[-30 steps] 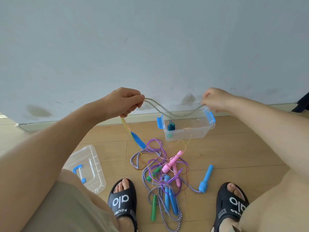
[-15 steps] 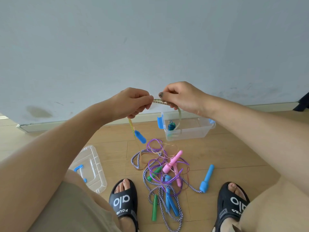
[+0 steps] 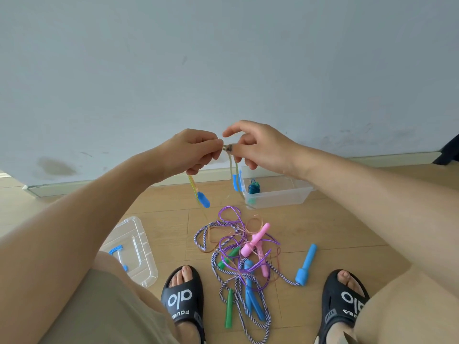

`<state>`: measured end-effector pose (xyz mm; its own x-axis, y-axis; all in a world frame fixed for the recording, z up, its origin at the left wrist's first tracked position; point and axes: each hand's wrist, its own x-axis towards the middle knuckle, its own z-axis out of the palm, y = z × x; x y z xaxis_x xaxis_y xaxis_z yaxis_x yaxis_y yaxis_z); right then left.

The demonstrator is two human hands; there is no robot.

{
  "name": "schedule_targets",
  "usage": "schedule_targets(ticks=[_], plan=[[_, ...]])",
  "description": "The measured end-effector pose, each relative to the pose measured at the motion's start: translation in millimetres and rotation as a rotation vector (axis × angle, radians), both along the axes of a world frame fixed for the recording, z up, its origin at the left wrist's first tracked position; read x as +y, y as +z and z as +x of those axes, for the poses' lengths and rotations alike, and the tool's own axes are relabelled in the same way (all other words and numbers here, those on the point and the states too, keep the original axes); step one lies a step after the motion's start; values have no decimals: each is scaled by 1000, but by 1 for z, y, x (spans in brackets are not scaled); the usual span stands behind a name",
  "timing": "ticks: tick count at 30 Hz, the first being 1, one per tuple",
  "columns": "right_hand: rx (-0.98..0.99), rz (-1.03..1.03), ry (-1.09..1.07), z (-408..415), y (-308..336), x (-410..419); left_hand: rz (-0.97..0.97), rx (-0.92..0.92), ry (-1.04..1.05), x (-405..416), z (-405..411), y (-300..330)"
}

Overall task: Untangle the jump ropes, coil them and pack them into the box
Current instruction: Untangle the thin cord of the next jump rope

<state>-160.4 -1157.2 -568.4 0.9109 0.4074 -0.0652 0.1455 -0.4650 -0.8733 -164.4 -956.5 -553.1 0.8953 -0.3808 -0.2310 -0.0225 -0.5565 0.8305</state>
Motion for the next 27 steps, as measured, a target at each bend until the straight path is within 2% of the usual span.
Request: schedule_targets(ticks=[10,23,27], plan=[[43,-33,53,7,1,-13,20,26,-37,-2,-1,-4],[234,-90,-76,32,-27,-69,125,37,-71,-18,3,-15],[216,-180,-202,35,-32,-94,98,48,-31,-13,7,-15]])
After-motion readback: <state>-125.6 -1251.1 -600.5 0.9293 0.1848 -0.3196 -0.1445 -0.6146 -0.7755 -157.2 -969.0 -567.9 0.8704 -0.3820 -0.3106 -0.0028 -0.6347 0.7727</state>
